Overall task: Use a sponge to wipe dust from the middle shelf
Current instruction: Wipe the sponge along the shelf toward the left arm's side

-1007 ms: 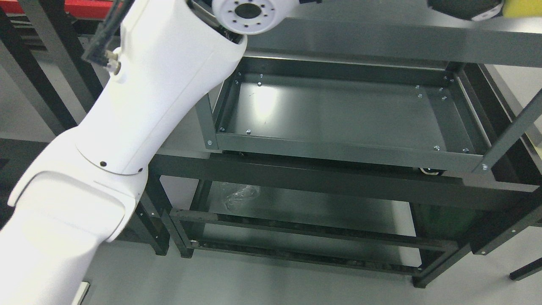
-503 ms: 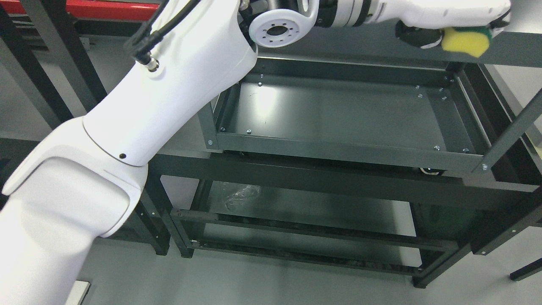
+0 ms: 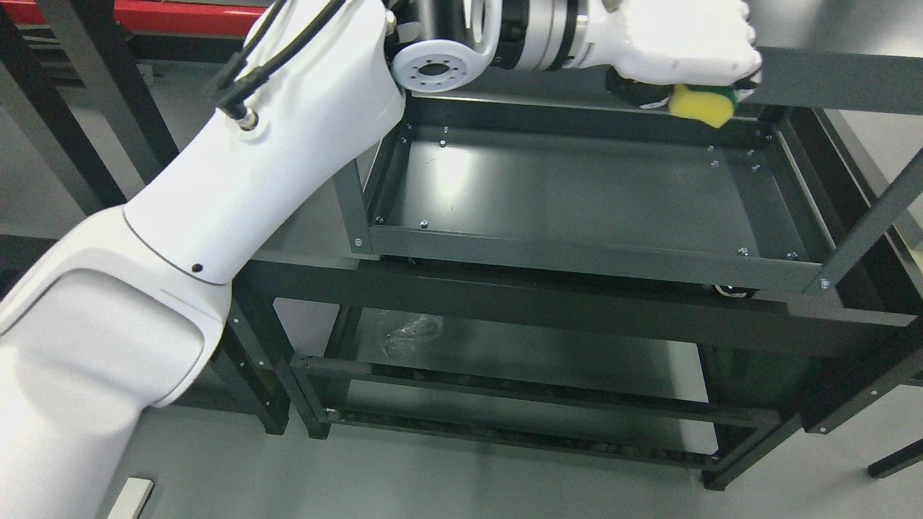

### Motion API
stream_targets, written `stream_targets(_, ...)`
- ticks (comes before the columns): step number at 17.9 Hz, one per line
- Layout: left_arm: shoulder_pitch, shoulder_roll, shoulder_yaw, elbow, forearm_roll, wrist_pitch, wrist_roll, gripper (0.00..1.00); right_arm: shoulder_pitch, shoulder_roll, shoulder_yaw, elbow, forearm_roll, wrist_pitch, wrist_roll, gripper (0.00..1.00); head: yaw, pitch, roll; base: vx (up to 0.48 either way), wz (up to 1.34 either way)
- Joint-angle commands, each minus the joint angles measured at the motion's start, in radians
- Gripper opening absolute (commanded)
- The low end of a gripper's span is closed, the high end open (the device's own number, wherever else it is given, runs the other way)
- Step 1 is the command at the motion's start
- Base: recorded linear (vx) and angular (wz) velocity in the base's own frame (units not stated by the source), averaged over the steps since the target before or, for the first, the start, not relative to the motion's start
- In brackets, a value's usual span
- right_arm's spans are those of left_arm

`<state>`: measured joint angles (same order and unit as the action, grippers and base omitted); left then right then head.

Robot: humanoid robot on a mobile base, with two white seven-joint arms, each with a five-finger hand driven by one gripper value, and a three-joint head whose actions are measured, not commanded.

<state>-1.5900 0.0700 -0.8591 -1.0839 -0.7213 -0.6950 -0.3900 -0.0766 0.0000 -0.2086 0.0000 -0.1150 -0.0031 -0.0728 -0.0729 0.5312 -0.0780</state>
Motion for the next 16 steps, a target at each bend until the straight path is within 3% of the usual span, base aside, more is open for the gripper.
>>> stream_targets(1, 0.074, 0.293, 0.107, -0.129, 0.006, -0.046, -0.019, 0.02, 0.000, -0.017, 0.000, -0.017, 0.000, 0.074, 0.001, 1.00, 0.0000, 0.000, 0.000, 0.000, 0.00)
stream_targets(9, 0.235, 0.514, 0.327, -0.361, 0.120, -0.072, -0.182, 0.02, 0.000, -0.017, 0.000, -0.017, 0.000, 0.074, 0.001, 1.00, 0.0000, 0.000, 0.000, 0.000, 0.00)
stream_targets(16, 0.379, 0.709, 0.500, -0.441, 0.195, -0.090, -0.191, 0.02, 0.000, -0.017, 0.000, -0.017, 0.000, 0.074, 0.001, 1.00, 0.0000, 0.000, 0.000, 0.000, 0.00)
